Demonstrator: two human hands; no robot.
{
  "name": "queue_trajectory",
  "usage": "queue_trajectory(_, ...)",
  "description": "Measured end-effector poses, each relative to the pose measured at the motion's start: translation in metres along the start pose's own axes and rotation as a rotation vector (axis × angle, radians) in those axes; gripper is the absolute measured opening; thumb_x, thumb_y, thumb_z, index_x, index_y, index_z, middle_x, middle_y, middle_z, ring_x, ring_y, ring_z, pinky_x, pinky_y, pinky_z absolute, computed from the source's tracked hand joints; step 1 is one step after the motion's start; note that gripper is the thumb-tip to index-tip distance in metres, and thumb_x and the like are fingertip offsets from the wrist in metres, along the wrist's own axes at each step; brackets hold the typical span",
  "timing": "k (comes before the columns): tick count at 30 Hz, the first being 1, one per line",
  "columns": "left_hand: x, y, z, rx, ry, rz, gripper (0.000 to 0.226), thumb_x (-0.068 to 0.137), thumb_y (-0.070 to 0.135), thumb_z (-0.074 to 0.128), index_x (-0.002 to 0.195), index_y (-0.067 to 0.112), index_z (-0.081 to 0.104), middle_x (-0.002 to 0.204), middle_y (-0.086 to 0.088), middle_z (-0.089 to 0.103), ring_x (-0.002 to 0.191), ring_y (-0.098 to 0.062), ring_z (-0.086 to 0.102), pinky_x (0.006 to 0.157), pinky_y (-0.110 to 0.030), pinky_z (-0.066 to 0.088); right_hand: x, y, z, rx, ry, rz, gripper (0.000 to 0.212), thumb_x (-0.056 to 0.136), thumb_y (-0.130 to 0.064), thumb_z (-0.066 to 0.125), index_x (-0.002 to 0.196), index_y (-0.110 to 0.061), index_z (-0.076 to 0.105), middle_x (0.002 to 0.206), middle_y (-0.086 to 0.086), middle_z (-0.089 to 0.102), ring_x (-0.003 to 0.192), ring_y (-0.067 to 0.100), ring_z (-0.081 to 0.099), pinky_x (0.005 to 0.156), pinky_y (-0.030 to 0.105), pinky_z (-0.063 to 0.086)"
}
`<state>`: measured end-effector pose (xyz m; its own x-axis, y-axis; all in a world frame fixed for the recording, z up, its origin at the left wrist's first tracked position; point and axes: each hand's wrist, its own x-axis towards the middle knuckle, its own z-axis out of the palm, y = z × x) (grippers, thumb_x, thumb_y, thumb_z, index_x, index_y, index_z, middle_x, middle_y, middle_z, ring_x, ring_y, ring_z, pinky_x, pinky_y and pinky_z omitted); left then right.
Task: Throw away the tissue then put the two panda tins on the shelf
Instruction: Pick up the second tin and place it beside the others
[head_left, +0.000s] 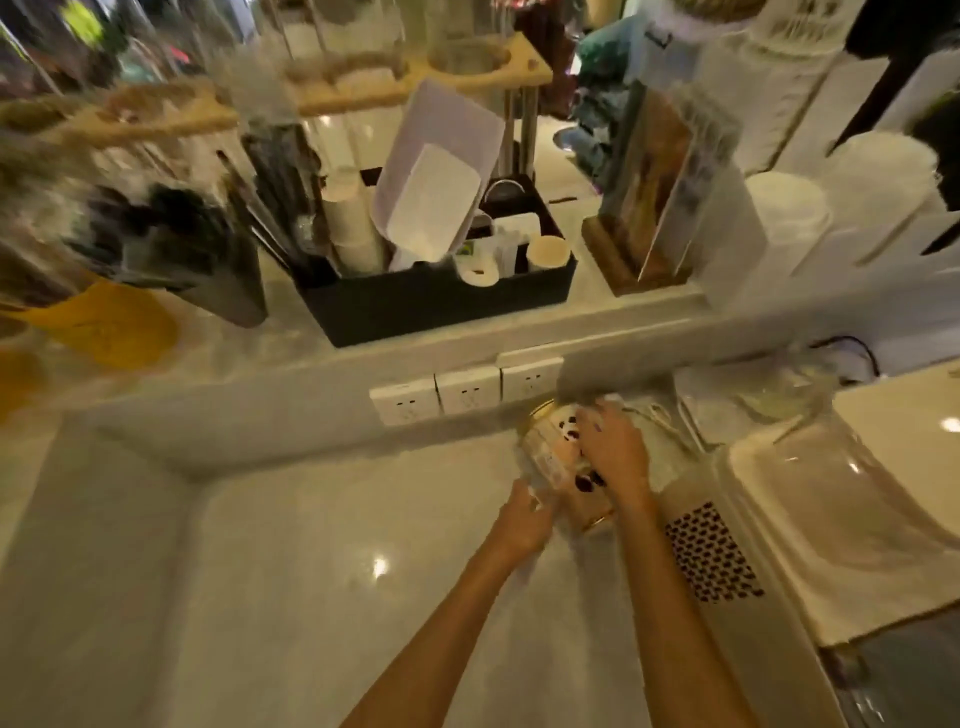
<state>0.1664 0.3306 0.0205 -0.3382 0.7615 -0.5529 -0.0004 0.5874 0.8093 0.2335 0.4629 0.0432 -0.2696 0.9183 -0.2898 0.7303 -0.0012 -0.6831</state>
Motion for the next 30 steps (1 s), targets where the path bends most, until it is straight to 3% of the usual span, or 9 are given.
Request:
queue_trajectory(2,0.002,0.005,0.011,-0.176,-0.083,0.025,0.045,0.098,0.037,0.054,0.140,0.032,0.038,0.137,0.007,0.054,0.112,-0.002,0.061,0.081,-0.018,0.058,0.013,0.002,0.002,0.038,-0.128,0.085,0.054,0.092,-0.058,0.044,0.123,-0.017,0.059,0.128,0.016,0.064,0.116,0.035,0.059,0.100,0.047,0.043)
queue_trajectory(5,-0.005,0.009,0.024,-0.266,-0.086,0.004,0.078,0.092,0.034,0.065,0.149,0.030,0.013,0.141,0.010,0.041,0.110,-0.005,0.053,0.062,-0.007,0.054,0.012,0.007,0.007,0.032,-0.252,0.115,0.071,0.086,-0.071,0.044,0.133,-0.018,0.052,0.133,0.012,0.061,0.118,0.034,0.059,0.106,0.053,0.042)
queue_trajectory(7,-0.017,0.007,0.024,-0.331,-0.014,-0.005,0.089,0.089,0.035,0.068,0.152,0.027,0.005,0.149,0.001,0.039,0.122,-0.014,0.051,0.075,-0.014,0.057,0.000,0.006,0.011,0.029,-0.271,0.113,0.075,0.085,-0.072,0.045,0.134,-0.015,0.050,0.130,0.013,0.063,0.115,0.034,0.060,0.104,0.051,0.045)
queue_trajectory(9,-0.039,0.000,0.020,-0.379,0.050,0.002,0.097,0.087,0.038,0.070,0.153,0.027,0.000,0.153,-0.005,0.034,0.133,-0.023,0.045,0.101,-0.035,0.052,-0.022,0.002,0.014,0.047,-0.277,0.113,0.077,0.084,-0.072,0.046,0.135,-0.014,0.046,0.130,0.014,0.062,0.114,0.034,0.061,0.101,0.048,0.047)
queue_trajectory(11,-0.072,-0.013,0.013,-0.371,0.134,-0.007,0.102,0.082,0.045,0.072,0.153,0.033,-0.001,0.155,-0.005,0.032,0.136,-0.025,0.042,0.109,-0.047,0.045,-0.056,-0.003,0.018,0.094,-0.303,0.098,0.081,0.082,-0.073,0.049,0.136,-0.013,0.042,0.132,0.016,0.059,0.116,0.035,0.060,0.101,0.048,0.048)
queue_trajectory(16,-0.184,-0.082,-0.005,-0.435,0.287,-0.015,0.108,0.072,0.055,0.079,0.151,0.044,0.006,0.153,0.004,0.035,0.134,-0.019,0.045,0.105,-0.048,0.048,-0.172,-0.001,0.036,0.206,-0.409,-0.043,0.089,0.078,-0.079,0.047,0.137,-0.014,0.040,0.133,0.016,0.056,0.114,0.032,0.060,0.098,0.048,0.051)
queue_trajectory(20,-0.295,-0.148,-0.003,-0.570,0.387,0.015,0.095,0.072,0.056,0.079,0.145,0.052,0.019,0.142,0.013,0.050,0.123,-0.012,0.056,0.090,-0.033,0.058,-0.275,0.016,0.064,0.358,-0.756,-0.040,0.089,0.082,-0.082,0.036,0.138,-0.014,0.047,0.129,0.015,0.065,0.112,0.030,0.066,0.102,0.051,0.050)
queue_trajectory(22,-0.349,-0.177,0.009,-0.635,0.448,0.004,0.091,0.075,0.054,0.077,0.145,0.050,0.020,0.141,0.011,0.049,0.124,-0.013,0.056,0.094,-0.035,0.056,-0.331,0.029,0.080,0.394,-0.878,-0.045,0.087,0.084,-0.080,0.035,0.139,-0.014,0.048,0.128,0.017,0.065,0.114,0.032,0.066,0.103,0.054,0.049)
queue_trajectory(30,-0.527,-0.291,0.099,-0.992,0.864,-0.047,0.094,0.072,0.054,0.081,0.144,0.054,0.022,0.143,0.011,0.048,0.125,-0.012,0.056,0.101,-0.040,0.052,-0.534,0.082,0.122,0.120,-1.221,-0.220,0.082,0.087,-0.078,0.030,0.136,-0.017,0.052,0.128,0.014,0.065,0.113,0.029,0.066,0.101,0.052,0.051)
